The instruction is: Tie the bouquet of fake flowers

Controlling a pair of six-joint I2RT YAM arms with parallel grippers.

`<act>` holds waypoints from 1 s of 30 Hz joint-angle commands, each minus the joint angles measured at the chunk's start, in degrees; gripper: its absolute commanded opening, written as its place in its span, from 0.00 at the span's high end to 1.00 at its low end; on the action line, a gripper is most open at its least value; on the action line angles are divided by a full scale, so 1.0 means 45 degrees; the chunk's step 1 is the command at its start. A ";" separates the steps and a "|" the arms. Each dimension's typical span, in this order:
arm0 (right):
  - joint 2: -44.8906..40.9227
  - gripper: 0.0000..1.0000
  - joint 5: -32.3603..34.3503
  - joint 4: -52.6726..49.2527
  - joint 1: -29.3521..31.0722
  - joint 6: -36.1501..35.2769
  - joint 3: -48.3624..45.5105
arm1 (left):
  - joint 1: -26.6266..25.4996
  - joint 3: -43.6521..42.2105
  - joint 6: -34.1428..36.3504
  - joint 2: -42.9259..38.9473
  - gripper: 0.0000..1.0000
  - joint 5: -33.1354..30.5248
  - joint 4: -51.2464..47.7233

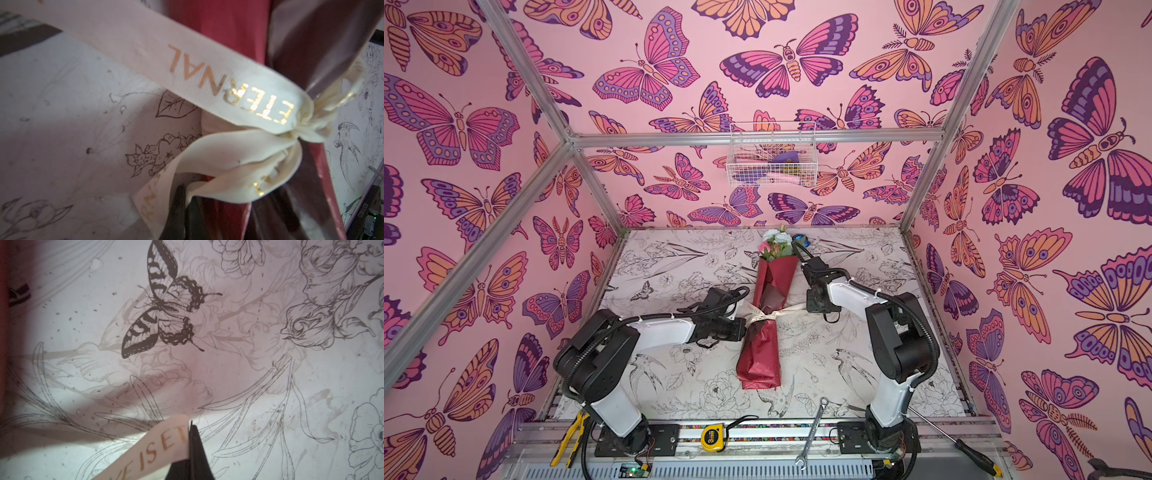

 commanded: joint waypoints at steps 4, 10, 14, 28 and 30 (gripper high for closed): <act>0.0210 1.00 -0.0244 -0.0253 -0.0164 -0.0119 0.0099 | 0.0066 -0.0362 -0.0244 -0.0012 1.00 -0.1278 -0.1854; 0.0003 1.00 -0.0311 -0.0299 -0.0152 0.0007 -0.0010 | 0.0034 -0.0259 -0.0407 -0.0407 1.00 -0.2011 -0.2350; -0.0221 1.00 -0.0466 -0.0339 -0.0157 0.0003 -0.0072 | 0.0016 -0.0364 -0.0461 -0.0833 1.00 -0.2248 -0.2474; -0.3124 0.43 -0.2558 -0.1308 0.0966 0.0607 -0.1133 | -0.0779 0.0340 -0.0427 -0.3017 0.57 -0.0429 -0.2383; -0.3640 0.41 -0.2756 -0.1678 0.0969 0.0652 -0.1195 | -0.0790 0.0389 -0.0466 -0.3266 0.47 -0.0114 -0.2386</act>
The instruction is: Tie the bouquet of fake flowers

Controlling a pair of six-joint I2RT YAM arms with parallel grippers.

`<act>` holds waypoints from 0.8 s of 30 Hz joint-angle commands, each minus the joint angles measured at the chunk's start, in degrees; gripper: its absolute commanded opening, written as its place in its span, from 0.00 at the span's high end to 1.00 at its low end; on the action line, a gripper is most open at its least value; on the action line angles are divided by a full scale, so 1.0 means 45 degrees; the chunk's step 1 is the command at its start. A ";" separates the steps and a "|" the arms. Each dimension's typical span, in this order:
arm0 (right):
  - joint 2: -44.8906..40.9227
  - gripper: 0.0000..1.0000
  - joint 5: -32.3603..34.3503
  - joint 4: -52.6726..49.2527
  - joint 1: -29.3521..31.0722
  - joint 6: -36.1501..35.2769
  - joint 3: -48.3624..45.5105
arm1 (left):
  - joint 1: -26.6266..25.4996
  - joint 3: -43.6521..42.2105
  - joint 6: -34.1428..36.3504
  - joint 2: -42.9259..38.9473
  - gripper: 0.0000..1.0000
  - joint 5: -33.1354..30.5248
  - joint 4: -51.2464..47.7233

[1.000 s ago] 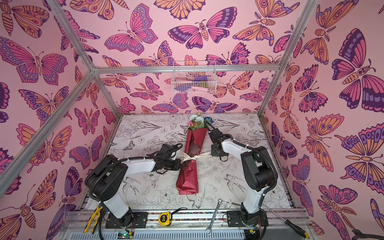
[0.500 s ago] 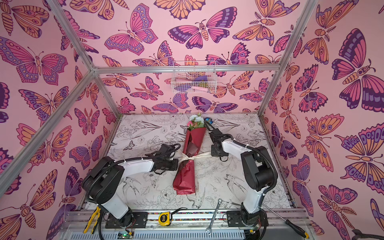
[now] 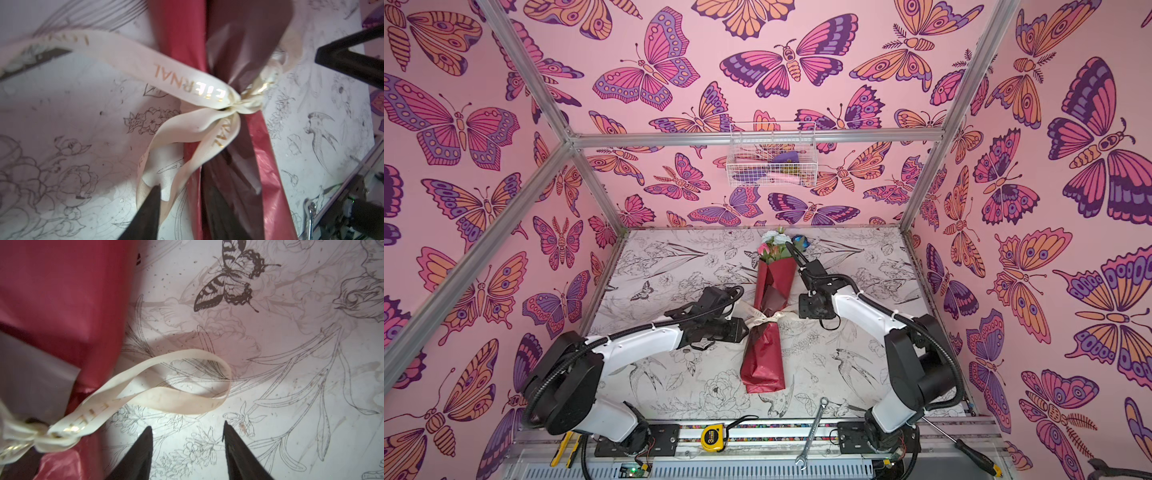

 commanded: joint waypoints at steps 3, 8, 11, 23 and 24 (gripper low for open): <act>-0.1474 0.39 -0.0706 -0.1533 0.0005 0.0357 -0.0088 | -0.0028 0.0230 -0.0037 -0.0970 0.35 0.0618 -0.0458; -0.3109 0.01 -0.0632 -0.2452 0.0005 0.0356 0.0253 | 0.0072 0.0577 0.0618 -0.3480 0.09 -0.1018 -0.1950; -0.4136 0.01 0.0585 -0.2797 -0.0019 0.0662 0.0629 | 0.0320 0.0931 0.1241 -0.4864 0.01 -0.2531 -0.2977; -0.7842 0.01 0.3882 -0.0257 -0.2102 0.0435 -0.1182 | 0.2282 -0.3337 0.4565 -0.8346 0.01 -0.9494 0.1393; -0.7936 0.01 0.4250 -0.0081 -0.2253 0.0455 -0.1424 | 0.2580 -0.3945 0.4860 -0.8411 0.01 -0.9496 0.2368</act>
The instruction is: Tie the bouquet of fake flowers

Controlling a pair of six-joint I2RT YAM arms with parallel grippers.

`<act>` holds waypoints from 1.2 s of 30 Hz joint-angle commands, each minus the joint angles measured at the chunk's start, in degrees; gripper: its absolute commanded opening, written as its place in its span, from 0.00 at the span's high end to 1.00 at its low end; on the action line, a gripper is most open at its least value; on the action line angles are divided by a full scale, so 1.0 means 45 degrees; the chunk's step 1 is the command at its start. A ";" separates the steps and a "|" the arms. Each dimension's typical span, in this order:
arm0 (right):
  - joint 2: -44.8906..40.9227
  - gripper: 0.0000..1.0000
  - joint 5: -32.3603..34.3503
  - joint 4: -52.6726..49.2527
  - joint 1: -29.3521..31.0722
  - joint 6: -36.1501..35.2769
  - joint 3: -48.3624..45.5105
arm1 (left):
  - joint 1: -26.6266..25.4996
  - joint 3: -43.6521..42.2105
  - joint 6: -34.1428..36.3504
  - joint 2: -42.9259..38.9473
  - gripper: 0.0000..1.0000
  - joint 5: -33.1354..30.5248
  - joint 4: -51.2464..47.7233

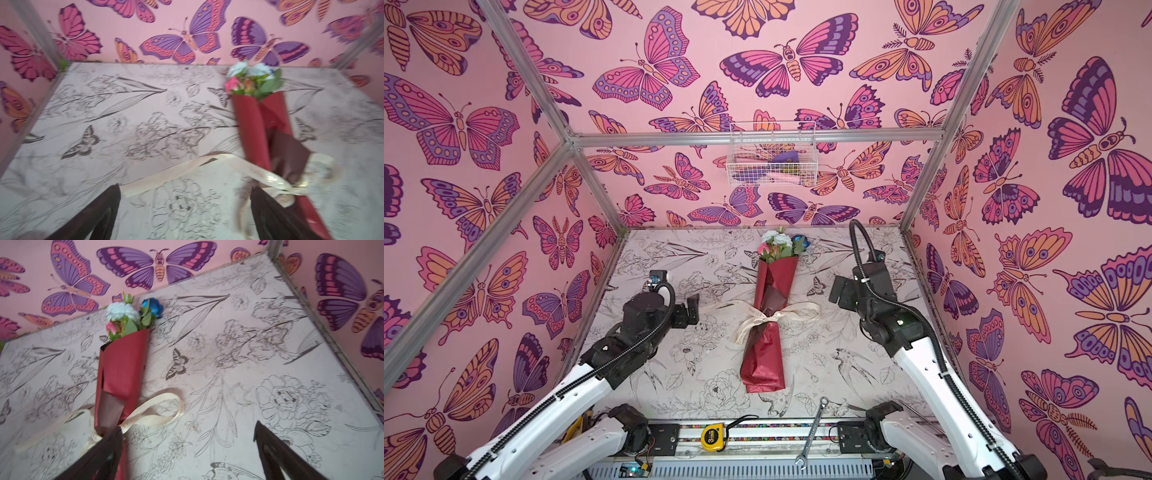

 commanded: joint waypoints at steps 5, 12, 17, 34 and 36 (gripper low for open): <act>-0.0849 0.01 0.2218 0.3099 -0.0406 -0.1909 -0.2690 | 0.2384 -0.3018 0.2409 0.0664 0.01 -0.0163 0.5435; -0.1647 0.01 0.3717 0.7437 -0.0407 -0.3650 -0.5907 | 0.4504 -0.4069 0.3006 0.3007 0.01 0.2468 0.8788; -0.0764 0.01 0.3963 0.9983 -0.0447 -0.4758 -0.6944 | 0.5214 -0.4330 0.3144 0.4797 0.00 0.3714 1.1170; 0.4612 0.01 0.0555 1.6805 -0.2331 -0.5962 -0.7930 | 0.7388 -0.3261 0.2821 0.8840 0.00 0.6542 1.3963; 0.5225 0.01 0.0111 1.7963 -0.2553 -0.6215 -0.8129 | 0.7337 -0.3301 0.2860 0.8822 0.01 0.6517 1.4013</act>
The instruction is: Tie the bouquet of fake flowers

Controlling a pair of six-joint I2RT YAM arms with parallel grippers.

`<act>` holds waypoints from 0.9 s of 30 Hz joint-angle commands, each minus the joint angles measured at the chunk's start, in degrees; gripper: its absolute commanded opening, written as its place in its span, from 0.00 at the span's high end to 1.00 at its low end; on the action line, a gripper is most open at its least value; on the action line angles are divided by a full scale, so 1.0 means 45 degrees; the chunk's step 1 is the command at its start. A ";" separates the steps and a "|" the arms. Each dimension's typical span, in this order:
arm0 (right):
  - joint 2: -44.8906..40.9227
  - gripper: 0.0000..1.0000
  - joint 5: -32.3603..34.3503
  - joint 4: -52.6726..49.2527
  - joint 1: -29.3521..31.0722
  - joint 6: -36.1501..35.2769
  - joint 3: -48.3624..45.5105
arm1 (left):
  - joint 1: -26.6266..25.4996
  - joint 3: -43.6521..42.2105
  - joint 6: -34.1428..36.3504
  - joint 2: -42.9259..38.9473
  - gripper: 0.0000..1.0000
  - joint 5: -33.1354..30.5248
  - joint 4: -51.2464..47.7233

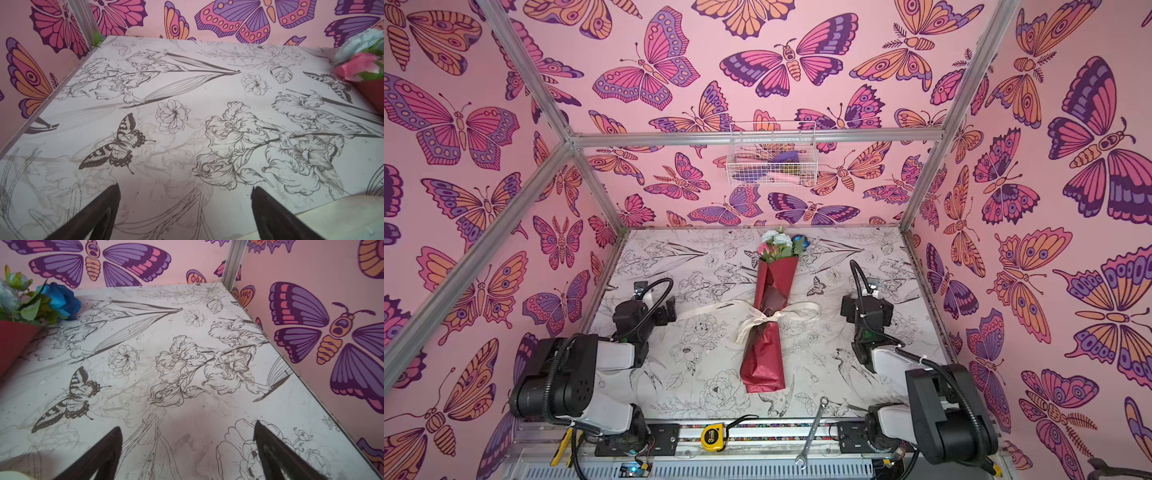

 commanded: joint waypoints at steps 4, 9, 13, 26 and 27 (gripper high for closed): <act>0.2840 0.01 -0.1435 0.5115 -0.0896 -0.0291 -0.0295 | -0.0118 0.0146 0.0068 0.0025 0.01 0.0523 0.0521; 0.2419 0.01 -0.1374 0.2744 -0.1227 0.0190 0.0551 | -0.0269 0.0251 0.0424 0.0067 0.01 0.0957 0.0397; 0.2340 0.01 -0.1423 0.2676 -0.1235 0.0208 0.0549 | -0.0347 0.0187 0.0559 0.0064 0.00 0.1058 0.0496; 0.2313 0.01 -0.1434 0.2509 -0.1235 0.0189 0.0591 | -0.0372 0.0011 0.0619 0.0035 0.01 0.1154 0.0844; 0.2313 0.01 -0.1418 0.2531 -0.1224 0.0198 0.0603 | -0.0373 0.0011 0.0618 0.0028 0.01 0.1194 0.0864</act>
